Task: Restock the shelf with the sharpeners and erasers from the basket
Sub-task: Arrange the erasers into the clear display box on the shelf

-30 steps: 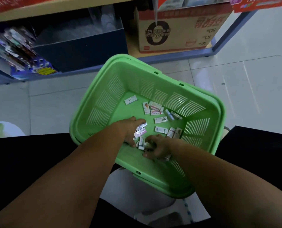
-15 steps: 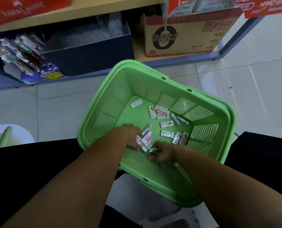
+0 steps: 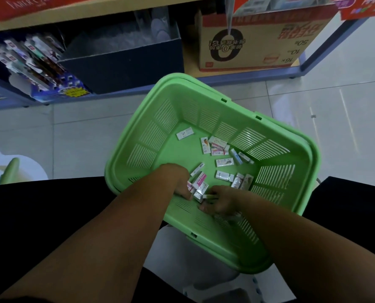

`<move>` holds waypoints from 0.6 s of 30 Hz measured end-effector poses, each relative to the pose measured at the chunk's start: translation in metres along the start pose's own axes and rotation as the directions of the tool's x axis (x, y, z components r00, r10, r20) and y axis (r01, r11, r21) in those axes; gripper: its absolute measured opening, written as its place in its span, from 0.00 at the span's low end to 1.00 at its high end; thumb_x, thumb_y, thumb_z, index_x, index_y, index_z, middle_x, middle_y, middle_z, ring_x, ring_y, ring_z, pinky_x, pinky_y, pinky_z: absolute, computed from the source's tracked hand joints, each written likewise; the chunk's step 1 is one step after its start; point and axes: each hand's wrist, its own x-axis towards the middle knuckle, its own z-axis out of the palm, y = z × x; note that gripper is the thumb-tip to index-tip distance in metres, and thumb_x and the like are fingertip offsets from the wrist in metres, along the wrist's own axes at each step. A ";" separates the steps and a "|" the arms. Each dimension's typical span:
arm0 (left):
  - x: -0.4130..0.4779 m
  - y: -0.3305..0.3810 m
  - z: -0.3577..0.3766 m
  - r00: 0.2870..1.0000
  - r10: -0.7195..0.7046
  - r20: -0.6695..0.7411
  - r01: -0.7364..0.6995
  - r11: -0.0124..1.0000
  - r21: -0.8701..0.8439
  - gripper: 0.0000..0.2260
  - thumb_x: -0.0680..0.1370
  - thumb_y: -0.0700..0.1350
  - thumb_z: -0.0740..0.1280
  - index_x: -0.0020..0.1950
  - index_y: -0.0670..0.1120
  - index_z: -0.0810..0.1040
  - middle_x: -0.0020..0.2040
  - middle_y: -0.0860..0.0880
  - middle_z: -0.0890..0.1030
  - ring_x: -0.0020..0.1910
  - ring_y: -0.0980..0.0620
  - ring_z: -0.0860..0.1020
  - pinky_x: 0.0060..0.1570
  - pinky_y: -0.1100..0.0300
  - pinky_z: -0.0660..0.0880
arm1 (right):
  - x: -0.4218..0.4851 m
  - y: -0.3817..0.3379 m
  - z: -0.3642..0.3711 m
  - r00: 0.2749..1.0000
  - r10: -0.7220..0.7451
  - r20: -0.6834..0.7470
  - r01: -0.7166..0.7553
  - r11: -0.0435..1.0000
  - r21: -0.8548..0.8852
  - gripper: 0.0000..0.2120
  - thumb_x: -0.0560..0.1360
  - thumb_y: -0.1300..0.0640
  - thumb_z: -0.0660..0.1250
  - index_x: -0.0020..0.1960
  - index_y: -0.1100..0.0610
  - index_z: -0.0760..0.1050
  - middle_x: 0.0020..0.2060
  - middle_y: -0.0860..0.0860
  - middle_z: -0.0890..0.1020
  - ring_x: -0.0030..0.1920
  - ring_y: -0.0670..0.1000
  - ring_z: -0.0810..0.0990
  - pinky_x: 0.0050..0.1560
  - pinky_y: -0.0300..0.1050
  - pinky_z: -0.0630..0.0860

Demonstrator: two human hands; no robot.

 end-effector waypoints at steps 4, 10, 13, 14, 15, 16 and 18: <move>-0.005 0.007 -0.003 0.999 0.027 0.022 -0.027 0.999 0.016 0.32 0.73 0.65 0.73 0.70 0.47 0.77 0.63 0.45 0.80 0.59 0.43 0.80 0.62 0.49 0.77 | -0.013 -0.012 -0.015 0.999 0.010 0.034 -0.011 0.999 0.040 0.39 0.72 0.41 0.79 0.77 0.53 0.70 0.65 0.51 0.79 0.58 0.51 0.79 0.59 0.45 0.74; -0.014 0.009 -0.010 0.998 0.038 -0.044 -0.042 0.994 -0.096 0.19 0.82 0.57 0.65 0.63 0.43 0.79 0.56 0.44 0.81 0.51 0.44 0.80 0.54 0.52 0.78 | -0.030 -0.030 -0.037 0.998 -0.012 -0.054 0.024 0.975 0.222 0.26 0.77 0.36 0.67 0.69 0.49 0.76 0.64 0.53 0.80 0.63 0.56 0.79 0.70 0.58 0.73; -0.028 0.006 -0.024 0.997 0.015 -0.081 -0.038 0.958 -0.286 0.19 0.85 0.57 0.61 0.63 0.43 0.79 0.59 0.42 0.81 0.52 0.45 0.79 0.55 0.52 0.76 | -0.044 -0.035 -0.048 0.997 0.000 -0.078 0.023 0.954 0.300 0.28 0.72 0.30 0.63 0.59 0.51 0.79 0.55 0.55 0.82 0.55 0.58 0.81 0.68 0.63 0.75; -0.034 0.004 -0.030 0.995 0.016 -0.097 -0.049 0.936 -0.348 0.20 0.85 0.57 0.59 0.63 0.43 0.79 0.59 0.42 0.80 0.52 0.44 0.79 0.54 0.53 0.75 | -0.048 -0.037 -0.052 0.996 -0.001 -0.090 0.029 0.947 0.319 0.33 0.68 0.27 0.63 0.59 0.52 0.79 0.55 0.55 0.82 0.55 0.58 0.81 0.65 0.62 0.76; -0.042 0.004 -0.037 0.993 0.018 -0.114 -0.063 0.912 -0.406 0.21 0.86 0.57 0.58 0.63 0.43 0.80 0.58 0.42 0.80 0.52 0.43 0.80 0.53 0.52 0.77 | -0.051 -0.038 -0.057 0.994 -0.010 -0.106 0.045 0.941 0.335 0.37 0.65 0.26 0.64 0.60 0.53 0.78 0.56 0.56 0.81 0.56 0.58 0.80 0.63 0.59 0.75; -0.051 0.004 -0.044 0.993 0.011 -0.120 -0.067 0.876 -0.477 0.22 0.86 0.59 0.57 0.64 0.44 0.80 0.57 0.42 0.80 0.51 0.42 0.81 0.51 0.51 0.80 | -0.055 -0.040 -0.062 0.993 -0.025 -0.118 0.065 0.937 0.343 0.39 0.63 0.25 0.65 0.61 0.54 0.77 0.58 0.55 0.80 0.56 0.58 0.78 0.60 0.58 0.74; -0.066 0.004 -0.058 0.993 -0.018 -0.116 -0.062 0.756 -0.652 0.24 0.84 0.63 0.58 0.68 0.47 0.78 0.59 0.44 0.78 0.51 0.41 0.82 0.42 0.50 0.84 | -0.072 -0.049 -0.073 0.983 -0.076 -0.166 0.130 0.929 0.346 0.36 0.70 0.28 0.67 0.62 0.57 0.78 0.58 0.55 0.81 0.54 0.58 0.79 0.58 0.58 0.75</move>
